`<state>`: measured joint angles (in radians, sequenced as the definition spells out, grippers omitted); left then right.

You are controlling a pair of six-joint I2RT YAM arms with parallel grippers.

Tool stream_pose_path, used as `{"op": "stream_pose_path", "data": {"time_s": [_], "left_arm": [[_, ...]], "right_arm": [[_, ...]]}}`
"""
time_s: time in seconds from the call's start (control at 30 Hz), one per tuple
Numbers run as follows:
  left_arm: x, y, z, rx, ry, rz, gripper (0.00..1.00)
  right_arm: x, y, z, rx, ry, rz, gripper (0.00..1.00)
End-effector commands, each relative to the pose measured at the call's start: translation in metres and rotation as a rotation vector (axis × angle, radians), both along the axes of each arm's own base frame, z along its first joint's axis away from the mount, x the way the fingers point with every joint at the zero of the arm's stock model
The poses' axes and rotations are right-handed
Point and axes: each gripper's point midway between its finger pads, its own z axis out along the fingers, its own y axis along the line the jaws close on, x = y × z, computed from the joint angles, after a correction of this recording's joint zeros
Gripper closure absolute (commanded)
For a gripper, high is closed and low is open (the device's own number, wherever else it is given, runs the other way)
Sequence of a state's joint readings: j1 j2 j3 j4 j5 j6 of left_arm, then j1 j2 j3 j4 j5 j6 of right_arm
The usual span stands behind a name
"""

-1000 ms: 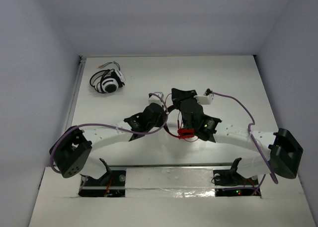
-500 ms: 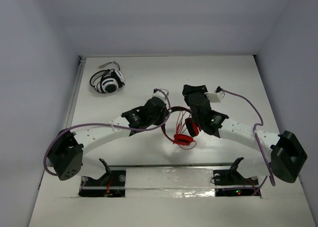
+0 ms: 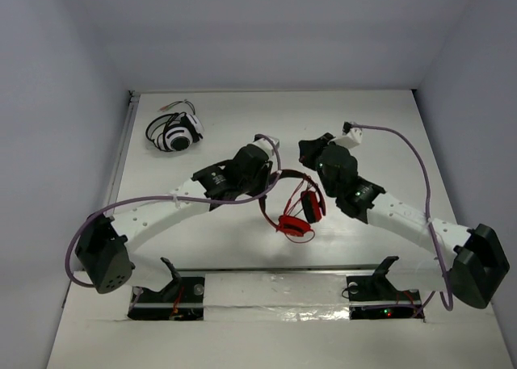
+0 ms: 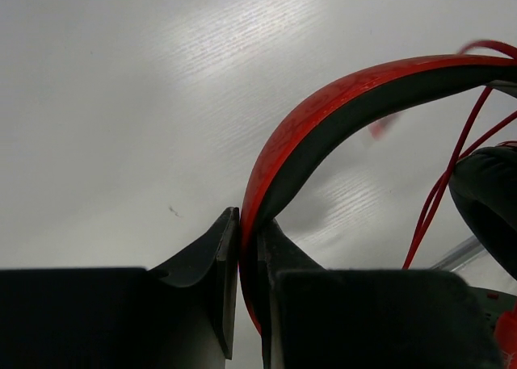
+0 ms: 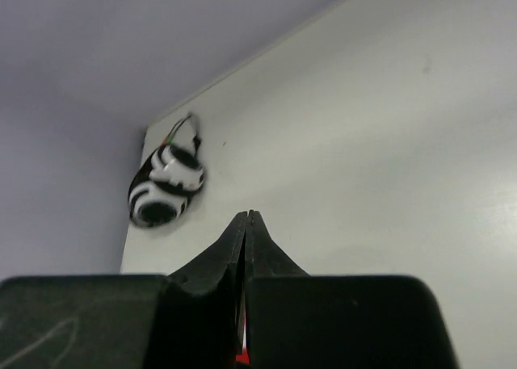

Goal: Wrap the headphones

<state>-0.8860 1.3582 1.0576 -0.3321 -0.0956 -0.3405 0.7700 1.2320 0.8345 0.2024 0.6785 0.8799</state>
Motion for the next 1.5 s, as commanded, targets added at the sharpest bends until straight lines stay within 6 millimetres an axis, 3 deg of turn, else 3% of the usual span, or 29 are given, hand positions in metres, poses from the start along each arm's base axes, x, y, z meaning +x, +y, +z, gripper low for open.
{"op": "stream_pose_path", "data": {"time_s": [0.0,0.03,0.07,0.1,0.13,0.2,0.27,0.37,0.5,0.57,0.6,0.63,0.67,0.77,0.8,0.83,0.9,1.1,1.13,1.3,1.43,1.47], "left_arm": [[0.011,0.004,0.053,-0.018,-0.104,0.002,1.00],[0.014,0.006,0.066,-0.015,-0.125,0.010,1.00],[0.018,0.013,0.070,0.018,-0.141,0.029,1.00],[0.016,0.022,0.069,0.075,-0.138,0.026,1.00],[0.019,0.025,0.081,0.080,-0.161,0.037,1.00],[0.016,0.033,0.084,0.129,-0.162,0.018,1.00],[0.011,0.031,0.094,0.110,-0.171,-0.025,1.00],[0.004,0.027,0.101,0.066,-0.163,-0.067,1.00],[0.012,0.032,0.116,0.034,-0.211,0.005,1.00],[0.016,0.032,0.121,0.004,-0.231,0.034,1.00],[0.016,0.029,0.123,-0.017,-0.233,0.034,1.00],[0.015,0.027,0.121,-0.029,-0.229,0.028,1.00],[0.014,0.024,0.121,-0.047,-0.229,0.024,1.00],[0.018,0.014,0.114,-0.083,-0.222,0.028,1.00],[0.021,0.011,0.112,-0.093,-0.223,0.038,1.00],[0.022,0.009,0.107,-0.093,-0.217,0.038,1.00],[0.029,0.002,0.099,-0.090,-0.216,0.043,1.00],[0.055,-0.007,0.069,-0.044,-0.232,0.114,1.00],[0.058,-0.009,0.066,-0.044,-0.236,0.128,1.00],[0.086,-0.028,0.059,-0.072,-0.279,0.167,1.00],[0.113,-0.042,0.056,-0.131,-0.288,0.183,1.00],[0.121,-0.042,0.044,-0.119,-0.269,0.188,1.00]], "right_arm": [[-0.015,0.024,0.049,-0.182,-0.185,0.312,1.00],[-0.022,0.028,0.047,-0.205,-0.210,0.386,1.00],[-0.024,0.022,0.059,-0.203,-0.256,0.404,1.00],[-0.033,0.028,0.060,-0.234,-0.286,0.489,1.00],[-0.039,0.030,0.062,-0.255,-0.310,0.536,1.00],[-0.050,0.026,0.070,-0.299,-0.354,0.590,1.00],[-0.057,0.021,0.077,-0.330,-0.370,0.622,1.00],[-0.059,0.003,0.094,-0.360,-0.393,0.593,1.00],[-0.058,-0.015,0.102,-0.296,-0.343,0.528,1.00],[-0.050,-0.041,0.100,-0.241,-0.286,0.363,1.00],[-0.055,-0.043,0.103,-0.224,-0.290,0.361,1.00],[-0.055,-0.051,0.096,-0.218,-0.273,0.323,1.00],[-0.064,-0.059,0.105,-0.199,-0.301,0.306,0.99],[-0.074,-0.074,0.098,-0.173,-0.281,0.250,0.96],[-0.080,-0.082,0.105,-0.144,-0.297,0.222,0.95],[-0.081,-0.090,0.093,-0.155,-0.255,0.189,0.90],[-0.086,-0.102,0.091,-0.130,-0.236,0.142,0.85],[-0.096,-0.140,0.059,-0.108,-0.146,-0.028,0.43],[-0.100,-0.153,0.060,-0.093,-0.157,-0.091,0.31],[-0.109,-0.168,0.060,-0.038,-0.182,-0.152,0.29],[-0.108,-0.157,0.055,-0.039,-0.184,-0.098,0.29],[-0.106,-0.155,0.051,-0.044,-0.173,-0.093,0.29]]}}
